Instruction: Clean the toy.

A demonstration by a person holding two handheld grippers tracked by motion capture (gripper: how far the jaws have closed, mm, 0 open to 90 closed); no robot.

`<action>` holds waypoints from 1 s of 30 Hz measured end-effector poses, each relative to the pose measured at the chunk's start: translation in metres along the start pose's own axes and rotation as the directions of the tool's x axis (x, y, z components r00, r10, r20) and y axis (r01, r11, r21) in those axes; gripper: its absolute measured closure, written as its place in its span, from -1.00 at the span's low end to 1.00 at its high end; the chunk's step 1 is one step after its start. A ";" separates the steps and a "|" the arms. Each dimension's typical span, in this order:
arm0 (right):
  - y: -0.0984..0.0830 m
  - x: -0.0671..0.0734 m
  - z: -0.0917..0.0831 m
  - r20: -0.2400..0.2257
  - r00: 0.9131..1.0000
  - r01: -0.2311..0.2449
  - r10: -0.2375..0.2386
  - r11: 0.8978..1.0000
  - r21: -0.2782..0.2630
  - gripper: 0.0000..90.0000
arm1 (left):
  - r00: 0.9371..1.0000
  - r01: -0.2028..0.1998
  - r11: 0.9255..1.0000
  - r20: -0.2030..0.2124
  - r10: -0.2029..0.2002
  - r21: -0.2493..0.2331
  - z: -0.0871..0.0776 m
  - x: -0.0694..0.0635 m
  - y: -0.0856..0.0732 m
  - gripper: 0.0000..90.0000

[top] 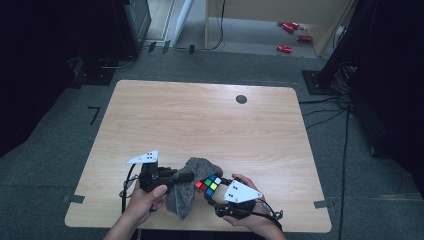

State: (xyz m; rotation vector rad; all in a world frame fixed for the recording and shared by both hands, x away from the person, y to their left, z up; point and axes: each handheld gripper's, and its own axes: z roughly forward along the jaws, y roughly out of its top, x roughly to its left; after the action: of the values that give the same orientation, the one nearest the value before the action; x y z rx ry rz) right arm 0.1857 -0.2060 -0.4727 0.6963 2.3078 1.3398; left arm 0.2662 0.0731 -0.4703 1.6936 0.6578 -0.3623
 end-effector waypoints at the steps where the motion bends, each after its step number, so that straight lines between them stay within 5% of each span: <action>1: 0.001 0.000 0.000 0.000 1.000 0.002 -0.002 1.000 -0.002 -0.22 | 1.000 0.005 1.000 -0.010 -0.005 0.020 0.002 0.002 -0.002 0.69; 6: 0.000 -0.002 -0.002 0.006 1.000 0.009 -0.009 1.000 -0.006 -0.22 | 0.998 -0.012 0.997 -0.064 0.017 0.082 0.008 0.004 -0.007 0.69; 12: -0.002 -0.003 0.001 0.000 1.000 -0.008 0.008 1.000 0.008 -0.22 | 1.000 -0.006 1.000 -0.005 0.006 -0.012 -0.001 -0.002 0.001 0.69; 18: 0.000 -0.001 0.001 0.008 1.000 0.004 -0.004 1.000 0.015 -0.22 | 0.995 -0.019 0.997 -0.091 0.025 0.071 0.008 0.002 -0.007 0.69; 26: -0.001 -0.003 0.000 0.007 1.000 -0.001 0.001 1.000 0.009 -0.22 | 0.999 -0.024 0.999 0.023 0.025 -0.041 -0.002 -0.006 0.001 0.69; 30: 0.001 -0.002 -0.001 0.006 1.000 0.007 -0.007 1.000 0.003 -0.22 | 0.999 -0.038 0.999 -0.019 0.038 0.005 0.001 -0.005 -0.001 0.69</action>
State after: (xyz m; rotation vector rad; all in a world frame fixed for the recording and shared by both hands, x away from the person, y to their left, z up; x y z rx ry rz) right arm 0.1869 -0.2079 -0.4712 0.6909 2.3059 1.3298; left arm 0.2619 0.0708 -0.4684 1.7138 0.6386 -0.3215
